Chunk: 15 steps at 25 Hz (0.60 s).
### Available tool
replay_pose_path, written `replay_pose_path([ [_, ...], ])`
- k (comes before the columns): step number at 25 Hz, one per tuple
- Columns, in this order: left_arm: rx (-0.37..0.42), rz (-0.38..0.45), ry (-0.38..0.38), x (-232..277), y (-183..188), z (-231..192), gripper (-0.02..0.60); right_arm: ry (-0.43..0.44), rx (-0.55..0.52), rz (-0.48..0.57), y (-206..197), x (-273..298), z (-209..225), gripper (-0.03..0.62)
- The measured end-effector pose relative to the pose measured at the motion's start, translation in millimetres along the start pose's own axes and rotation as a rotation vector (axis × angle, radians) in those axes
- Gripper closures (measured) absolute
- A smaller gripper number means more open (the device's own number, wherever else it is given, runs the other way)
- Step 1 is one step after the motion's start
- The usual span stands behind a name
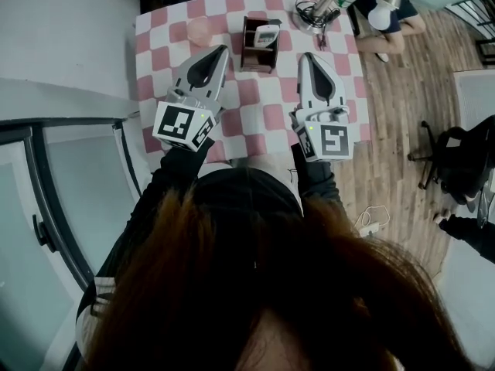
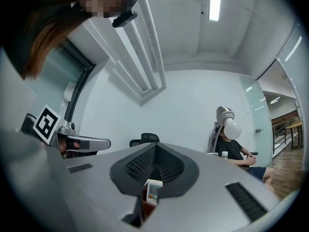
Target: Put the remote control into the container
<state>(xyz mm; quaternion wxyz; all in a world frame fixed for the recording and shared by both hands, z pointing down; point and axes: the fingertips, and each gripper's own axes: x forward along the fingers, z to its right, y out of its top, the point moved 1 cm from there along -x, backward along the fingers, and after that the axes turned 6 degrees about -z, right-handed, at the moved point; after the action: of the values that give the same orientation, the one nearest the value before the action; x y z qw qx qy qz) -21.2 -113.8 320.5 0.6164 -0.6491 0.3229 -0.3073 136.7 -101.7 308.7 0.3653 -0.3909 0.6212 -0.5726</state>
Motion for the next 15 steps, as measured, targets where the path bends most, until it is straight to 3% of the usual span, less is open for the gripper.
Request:
replay_pose_path([
  [15, 0.007, -0.027, -0.057, 17, -11, 19, 0.572, -0.082, 0.022, -0.018, -11, -20, 30, 0.576],
])
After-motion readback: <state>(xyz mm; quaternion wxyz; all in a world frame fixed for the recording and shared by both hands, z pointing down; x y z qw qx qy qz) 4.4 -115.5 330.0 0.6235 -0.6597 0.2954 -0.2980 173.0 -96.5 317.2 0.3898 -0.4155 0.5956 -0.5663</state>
